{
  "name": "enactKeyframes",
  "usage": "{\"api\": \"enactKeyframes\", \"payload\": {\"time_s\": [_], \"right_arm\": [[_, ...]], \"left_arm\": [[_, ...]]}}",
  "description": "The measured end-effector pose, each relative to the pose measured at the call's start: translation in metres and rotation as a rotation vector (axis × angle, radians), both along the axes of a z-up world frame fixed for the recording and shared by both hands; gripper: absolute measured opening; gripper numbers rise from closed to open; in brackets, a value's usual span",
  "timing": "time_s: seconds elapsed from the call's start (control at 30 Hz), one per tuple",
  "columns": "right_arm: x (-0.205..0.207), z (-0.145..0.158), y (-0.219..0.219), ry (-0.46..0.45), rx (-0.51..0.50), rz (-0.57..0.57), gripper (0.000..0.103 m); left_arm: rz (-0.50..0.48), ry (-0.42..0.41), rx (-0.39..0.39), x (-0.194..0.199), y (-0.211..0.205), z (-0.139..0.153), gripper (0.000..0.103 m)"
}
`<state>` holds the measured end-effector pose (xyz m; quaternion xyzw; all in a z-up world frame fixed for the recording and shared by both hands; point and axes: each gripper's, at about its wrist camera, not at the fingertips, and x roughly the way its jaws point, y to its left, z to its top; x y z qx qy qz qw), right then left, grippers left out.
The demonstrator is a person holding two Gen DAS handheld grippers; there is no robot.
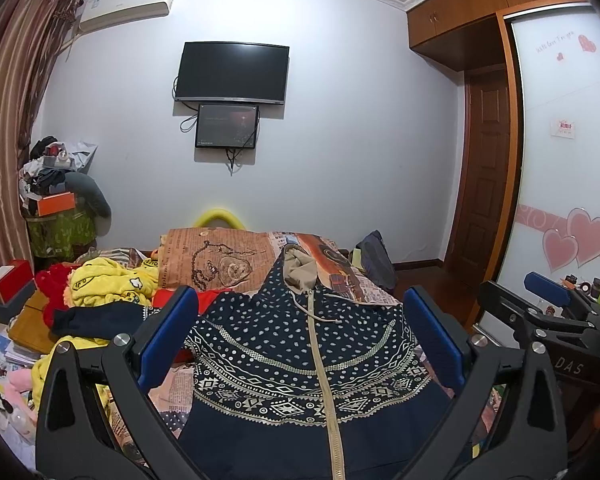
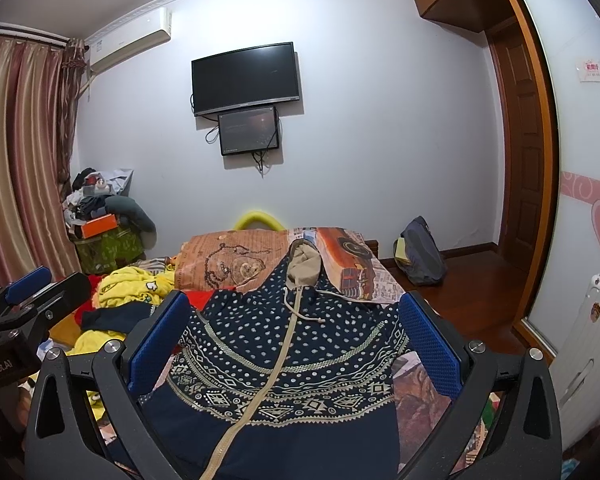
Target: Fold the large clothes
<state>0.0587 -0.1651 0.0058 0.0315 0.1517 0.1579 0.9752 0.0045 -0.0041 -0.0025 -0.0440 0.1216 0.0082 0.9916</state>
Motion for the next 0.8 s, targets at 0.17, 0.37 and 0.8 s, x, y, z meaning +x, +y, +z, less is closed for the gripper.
{"api": "enactKeyframes", "payload": {"time_s": [0.17, 0.37, 0.8], "right_arm": [[0.0004, 0.0002, -0.0005, 0.002, 0.003, 0.001, 0.103], [0.0006, 0.0003, -0.0006, 0.003, 0.002, 0.0, 0.103], [0.0008, -0.0012, 0.0004, 0.008, 0.001, -0.001, 0.103]], "left_arm": [[0.002, -0.001, 0.001, 0.0003, -0.0005, 0.0002, 0.103], [0.003, 0.0, -0.005, 0.001, 0.0002, 0.001, 0.103], [0.002, 0.006, -0.015, 0.0027, 0.0036, 0.0004, 0.103]]}}
